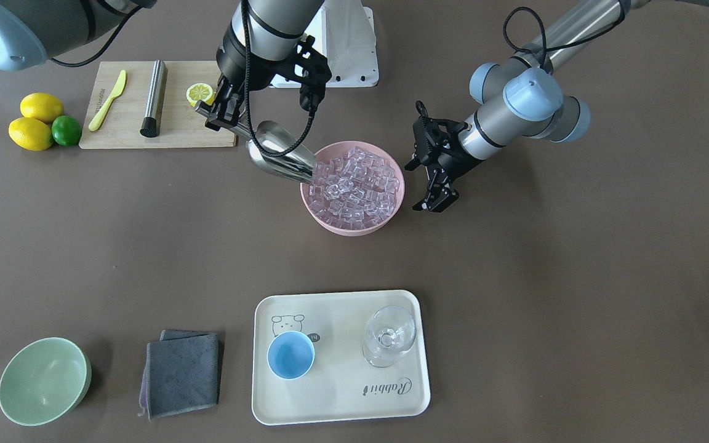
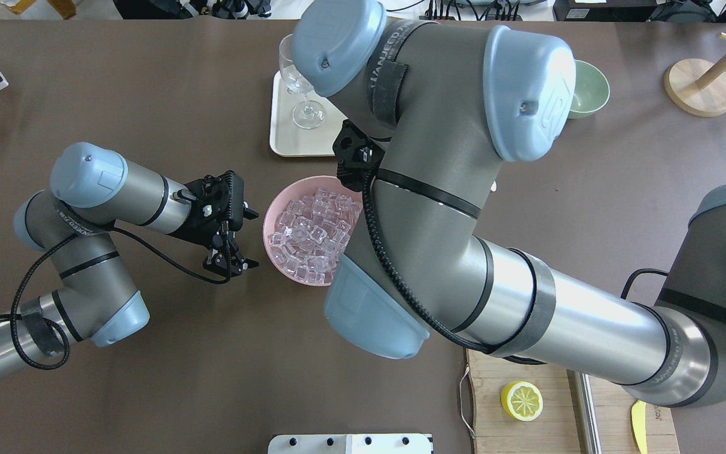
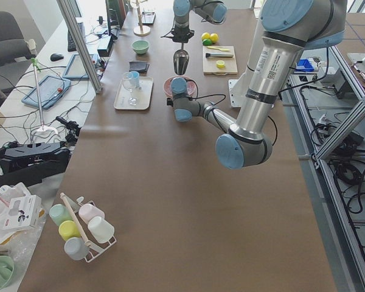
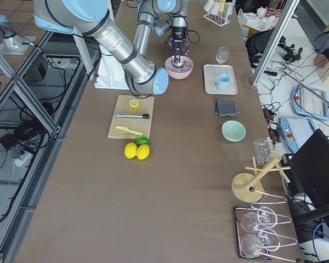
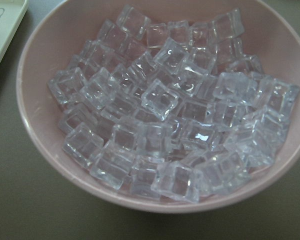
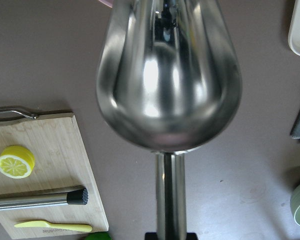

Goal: Put ice in cup with scoop
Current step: 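Carry the scoop with the right gripper over the pink ice bowl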

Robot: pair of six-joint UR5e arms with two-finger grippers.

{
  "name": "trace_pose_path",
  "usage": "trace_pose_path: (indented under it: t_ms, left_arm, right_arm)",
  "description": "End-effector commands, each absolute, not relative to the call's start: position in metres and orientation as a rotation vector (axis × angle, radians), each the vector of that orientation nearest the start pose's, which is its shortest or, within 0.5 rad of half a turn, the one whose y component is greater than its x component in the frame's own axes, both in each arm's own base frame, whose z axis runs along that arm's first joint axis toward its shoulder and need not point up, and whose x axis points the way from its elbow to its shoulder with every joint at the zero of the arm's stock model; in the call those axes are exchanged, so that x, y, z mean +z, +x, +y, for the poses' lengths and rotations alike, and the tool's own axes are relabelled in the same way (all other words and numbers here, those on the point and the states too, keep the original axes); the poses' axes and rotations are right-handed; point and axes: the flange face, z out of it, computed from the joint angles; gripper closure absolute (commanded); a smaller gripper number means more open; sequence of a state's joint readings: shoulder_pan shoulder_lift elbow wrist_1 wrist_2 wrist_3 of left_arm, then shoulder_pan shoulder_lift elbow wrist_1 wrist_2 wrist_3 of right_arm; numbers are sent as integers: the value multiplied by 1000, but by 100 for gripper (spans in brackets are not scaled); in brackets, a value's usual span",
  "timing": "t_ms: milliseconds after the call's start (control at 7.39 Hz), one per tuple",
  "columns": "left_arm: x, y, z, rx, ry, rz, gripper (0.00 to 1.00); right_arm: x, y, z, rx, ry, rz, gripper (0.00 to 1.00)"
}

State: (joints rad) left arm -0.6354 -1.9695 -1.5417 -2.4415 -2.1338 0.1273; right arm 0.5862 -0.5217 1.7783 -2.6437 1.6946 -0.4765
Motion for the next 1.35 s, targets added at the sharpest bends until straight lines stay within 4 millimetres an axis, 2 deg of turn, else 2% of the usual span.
trace_pose_path:
  t_ms: [0, 271, 1217]
  left_arm:
    - [345, 470, -446, 1245, 989, 995, 1]
    - [344, 470, -446, 1245, 991, 995, 1]
    - [345, 469, -445, 1246, 996, 997, 1]
  right_arm:
    - [78, -465, -444, -1474, 127, -168, 100]
    - [86, -481, -451, -1472, 119, -167, 100]
    - [102, -516, -457, -1457, 114, -166, 100]
